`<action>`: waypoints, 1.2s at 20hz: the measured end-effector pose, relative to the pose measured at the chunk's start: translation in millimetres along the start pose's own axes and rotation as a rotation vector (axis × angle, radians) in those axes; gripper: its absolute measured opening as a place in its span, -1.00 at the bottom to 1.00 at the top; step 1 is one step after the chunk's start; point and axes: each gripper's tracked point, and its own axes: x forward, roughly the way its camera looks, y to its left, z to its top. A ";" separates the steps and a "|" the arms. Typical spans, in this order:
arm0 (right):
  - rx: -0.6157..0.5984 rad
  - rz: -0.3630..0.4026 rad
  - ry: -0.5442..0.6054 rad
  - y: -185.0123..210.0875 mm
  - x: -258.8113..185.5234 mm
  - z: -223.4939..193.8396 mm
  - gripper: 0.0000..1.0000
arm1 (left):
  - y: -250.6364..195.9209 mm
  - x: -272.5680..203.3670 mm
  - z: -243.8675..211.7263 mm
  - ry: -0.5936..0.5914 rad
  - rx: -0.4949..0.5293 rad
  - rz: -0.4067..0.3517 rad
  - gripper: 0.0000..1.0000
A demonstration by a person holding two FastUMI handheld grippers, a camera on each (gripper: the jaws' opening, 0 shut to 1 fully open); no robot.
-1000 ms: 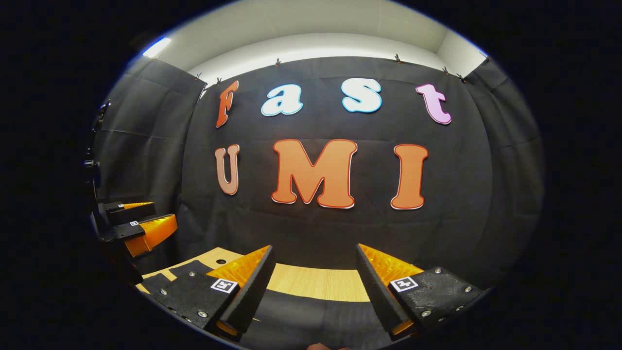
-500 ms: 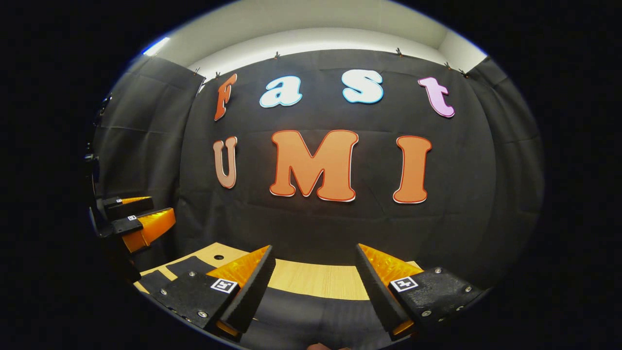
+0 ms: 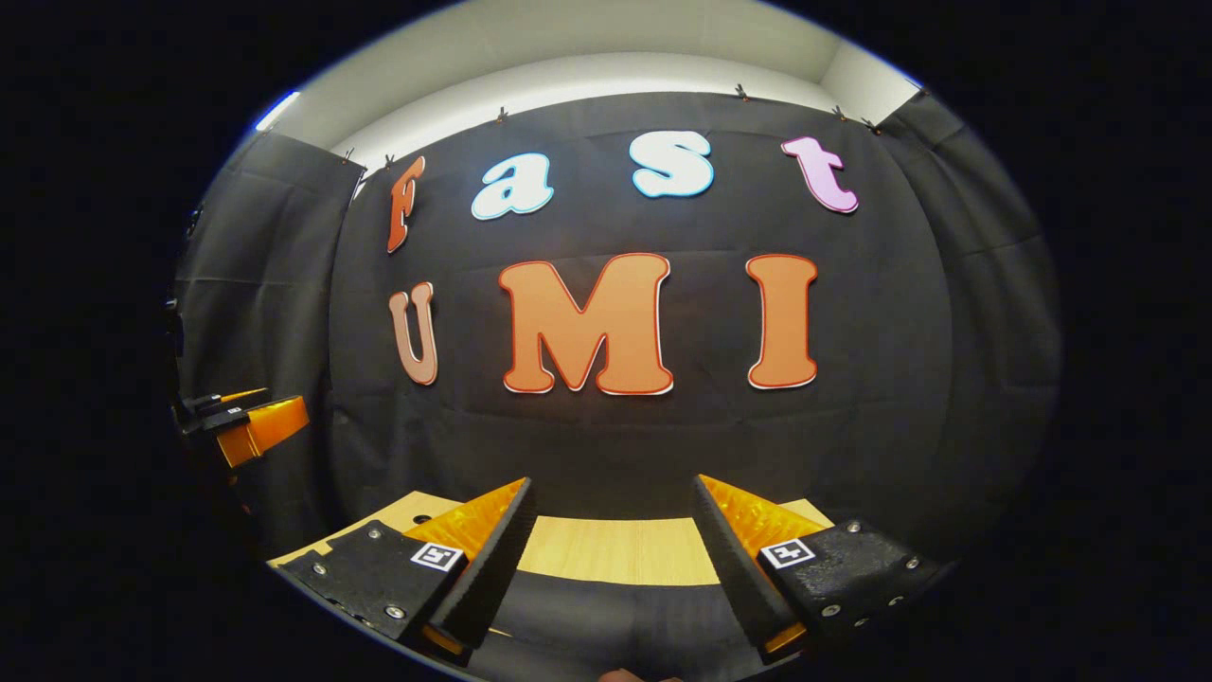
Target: Grasp the waist and the cuffs of the jeans and fold them to make the two legs overlap; first hold the waist and fold one-third of the jeans toward the cuffs, then hold the cuffs and fold the remaining one-third in the same direction to finish folding.
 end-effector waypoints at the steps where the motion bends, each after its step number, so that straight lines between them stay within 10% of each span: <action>1: 0.004 -0.015 0.018 -5.2 -1.6 -4.6 0.96 | 7.4 -4.2 -2.3 0.004 0.012 0.014 0.99; 14: 0.031 -0.219 0.176 -64.7 -31.5 -61.9 0.96 | 95.8 -43.3 -90.9 0.201 0.167 0.151 0.99; 24: 0.115 -0.375 0.447 -95.7 -47.4 -143.9 1.00 | 173.5 -49.2 -191.6 0.485 -0.018 0.230 0.99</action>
